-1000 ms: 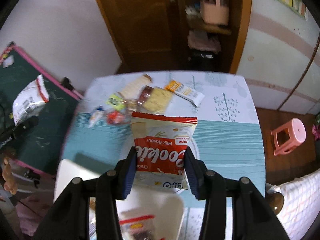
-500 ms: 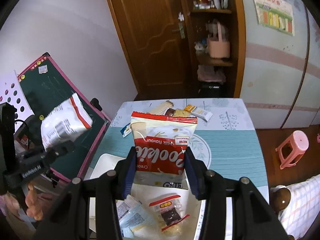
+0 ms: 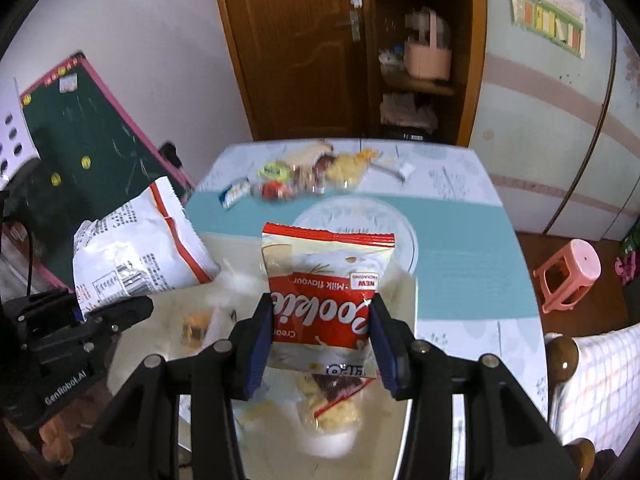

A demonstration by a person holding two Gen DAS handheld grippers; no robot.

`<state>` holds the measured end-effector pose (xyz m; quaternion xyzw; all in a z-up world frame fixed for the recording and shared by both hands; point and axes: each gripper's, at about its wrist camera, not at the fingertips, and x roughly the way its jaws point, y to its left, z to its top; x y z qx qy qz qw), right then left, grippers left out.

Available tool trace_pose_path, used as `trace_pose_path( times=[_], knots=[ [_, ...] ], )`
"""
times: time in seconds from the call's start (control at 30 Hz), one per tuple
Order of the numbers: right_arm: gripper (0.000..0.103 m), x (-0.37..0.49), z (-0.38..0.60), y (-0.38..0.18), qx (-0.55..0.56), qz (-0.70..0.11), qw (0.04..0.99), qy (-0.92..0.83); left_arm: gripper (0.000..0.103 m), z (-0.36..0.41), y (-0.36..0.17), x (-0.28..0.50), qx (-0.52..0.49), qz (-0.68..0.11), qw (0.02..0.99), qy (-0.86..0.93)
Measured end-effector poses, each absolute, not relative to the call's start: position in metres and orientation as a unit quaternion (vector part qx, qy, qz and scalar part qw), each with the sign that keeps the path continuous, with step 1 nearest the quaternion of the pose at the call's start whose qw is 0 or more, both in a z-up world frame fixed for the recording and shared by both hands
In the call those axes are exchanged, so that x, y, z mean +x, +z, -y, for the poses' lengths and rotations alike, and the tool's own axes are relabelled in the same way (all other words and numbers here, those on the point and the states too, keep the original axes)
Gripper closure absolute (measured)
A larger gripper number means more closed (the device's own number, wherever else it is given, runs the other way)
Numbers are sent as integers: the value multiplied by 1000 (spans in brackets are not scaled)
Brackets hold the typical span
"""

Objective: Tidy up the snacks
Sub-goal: 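Lower both packets into the white tray and open both tools, then move both tools back over the table toward the remaining snacks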

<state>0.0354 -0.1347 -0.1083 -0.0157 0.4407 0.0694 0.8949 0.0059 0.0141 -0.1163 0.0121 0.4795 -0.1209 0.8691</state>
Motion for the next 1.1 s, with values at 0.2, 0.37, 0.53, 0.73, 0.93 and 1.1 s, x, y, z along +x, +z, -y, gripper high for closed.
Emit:
trace_pose_path(
  times=[0.2,0.37,0.53,0.73,0.93,1.1],
  knots=[
    [57,37,136,-120,-20,-462,885,62,86,-16,-128,6,12,-495,861,-116],
    [54,35,134,-122,-18,-469,881,55,63,-16,-131,11,16,-503,857,-111],
    [38,33,134,-122,-23,-467,883,51,12,-17,-126,8,14,-490,865,-104],
    [36,34,137,-125,-9,-476,878,51,12,-14,-127,9,22,-493,864,-101],
    [36,34,139,-126,-1,-481,875,54,12,-12,-126,8,28,-492,864,-100],
    [36,32,137,-123,-2,-474,878,63,12,-9,-126,6,35,-489,866,-103]
  ],
)
